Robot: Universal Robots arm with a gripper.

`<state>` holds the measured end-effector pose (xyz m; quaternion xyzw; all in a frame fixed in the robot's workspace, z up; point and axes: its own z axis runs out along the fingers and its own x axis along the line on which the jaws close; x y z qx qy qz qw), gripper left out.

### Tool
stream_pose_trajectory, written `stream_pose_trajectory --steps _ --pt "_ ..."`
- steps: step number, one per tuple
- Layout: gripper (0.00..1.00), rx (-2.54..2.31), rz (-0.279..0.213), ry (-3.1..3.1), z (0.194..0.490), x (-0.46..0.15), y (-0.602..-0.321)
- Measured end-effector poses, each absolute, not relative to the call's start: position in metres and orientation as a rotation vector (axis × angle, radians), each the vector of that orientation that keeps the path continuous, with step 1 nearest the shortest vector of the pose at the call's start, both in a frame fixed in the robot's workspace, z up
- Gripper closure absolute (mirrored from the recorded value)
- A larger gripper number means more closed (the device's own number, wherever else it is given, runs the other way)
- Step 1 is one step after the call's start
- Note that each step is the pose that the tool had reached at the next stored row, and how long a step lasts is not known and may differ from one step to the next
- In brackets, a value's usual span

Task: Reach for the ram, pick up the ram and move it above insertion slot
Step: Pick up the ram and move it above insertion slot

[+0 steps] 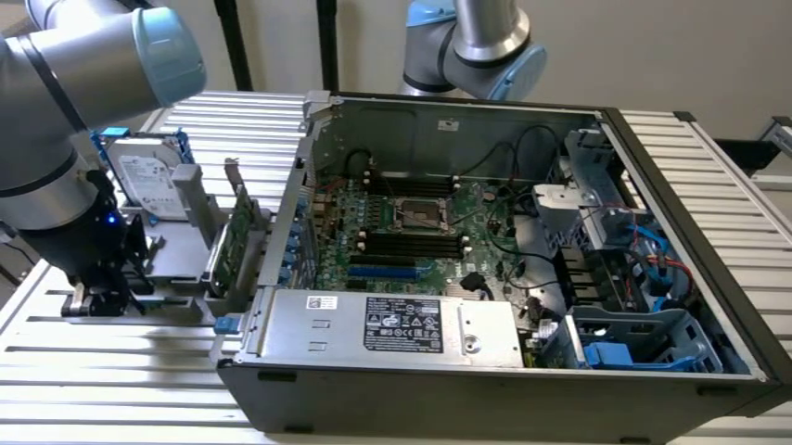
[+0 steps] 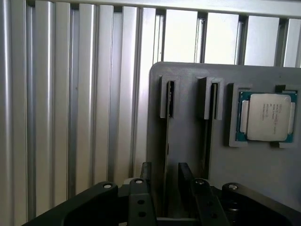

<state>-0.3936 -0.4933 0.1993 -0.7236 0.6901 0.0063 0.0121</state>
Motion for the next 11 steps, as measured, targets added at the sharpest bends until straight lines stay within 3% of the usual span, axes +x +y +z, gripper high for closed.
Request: stream_pose_trajectory --steps 5,7,11 --pt "0.65 -2.257 0.022 2.152 0.1992 -0.3936 -0.4932" --pt "0.78 -2.257 0.022 2.152 0.1992 -0.3936 -0.4931" --pt "0.87 -2.257 0.022 2.152 0.1992 -0.3936 -0.4931"
